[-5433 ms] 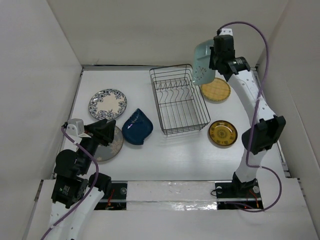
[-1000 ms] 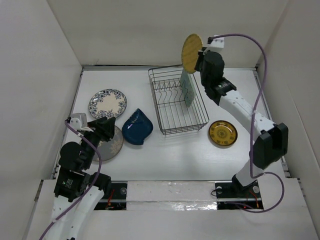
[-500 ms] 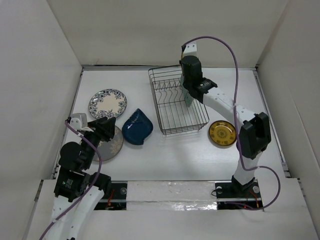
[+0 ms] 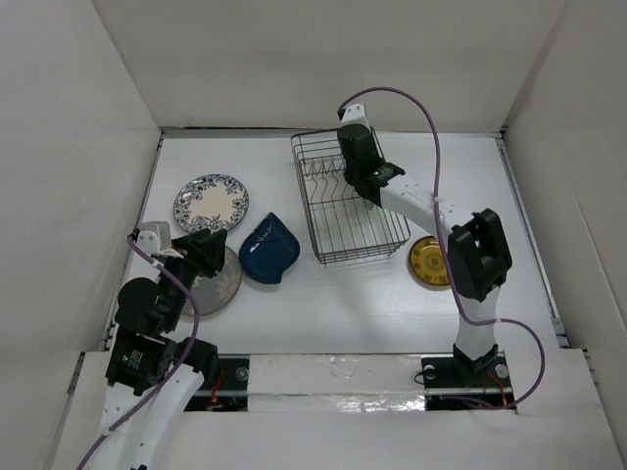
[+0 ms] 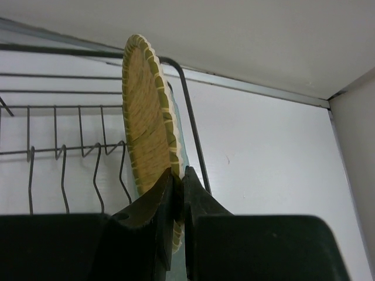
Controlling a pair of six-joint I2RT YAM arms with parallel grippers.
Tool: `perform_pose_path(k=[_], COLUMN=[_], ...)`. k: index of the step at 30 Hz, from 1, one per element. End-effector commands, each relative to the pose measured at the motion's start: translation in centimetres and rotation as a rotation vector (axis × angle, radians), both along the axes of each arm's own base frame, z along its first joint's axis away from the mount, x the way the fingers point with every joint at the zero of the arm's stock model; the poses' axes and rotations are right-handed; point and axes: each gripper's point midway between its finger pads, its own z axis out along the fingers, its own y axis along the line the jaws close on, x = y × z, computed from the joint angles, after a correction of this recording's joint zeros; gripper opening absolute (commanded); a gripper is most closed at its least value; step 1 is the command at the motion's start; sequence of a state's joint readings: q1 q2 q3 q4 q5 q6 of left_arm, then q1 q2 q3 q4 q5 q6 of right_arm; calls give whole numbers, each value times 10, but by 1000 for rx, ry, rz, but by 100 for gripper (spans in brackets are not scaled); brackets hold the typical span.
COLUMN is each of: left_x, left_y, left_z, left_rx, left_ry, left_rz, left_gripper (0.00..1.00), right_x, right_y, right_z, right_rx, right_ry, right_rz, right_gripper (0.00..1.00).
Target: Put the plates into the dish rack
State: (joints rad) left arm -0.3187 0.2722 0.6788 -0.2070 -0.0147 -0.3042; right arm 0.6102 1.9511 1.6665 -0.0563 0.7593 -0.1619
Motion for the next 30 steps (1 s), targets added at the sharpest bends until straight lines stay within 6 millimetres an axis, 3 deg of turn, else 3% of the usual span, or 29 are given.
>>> perform_pose_path(k=[1,7,14,17,18,20,21,24,27,28,30], left_x=[2,1,1,1,1,1,1,1,0,0,-2], left_y=[-2,-1,-1,-1,-1,-1,-1,-1,-1,-1,0], left_z=[11,11,12,12,13,11,12,12,13,13,15], left_rx=[-11,-12,-12,-12,-13,-14,-15,-15,-15,-15,-19], left_ry=[-38,-39,-41,-46,-45,-42,-43,-43,-46,-46,-57], left_rz=[-6,-6,-6,-6,-6,-6,-6,-6,-6,-6,-6], left_gripper=[39,39,39,39,39,39,39,39,39,39,39], right_x=[1,0,-2,-4,-5,-7,-9,-19,-44,-43,-68], right_y=[3,8,13,18,17,14,14,8,-4,-3,-24], right_z=[8,-16,-36,-41,-41,-33,-29,1,38,40,52], right_rx=[16,56,257,298,303,318,330,373,457,463,519], right_ry=[-38,0,46,72,74,57,49,-2,-51,-58,-104], right_rz=[-8,1,10,12,10,1,0,15,55,60,47], right_gripper=[0,0,0,7,18,33,48,63,68,68,67])
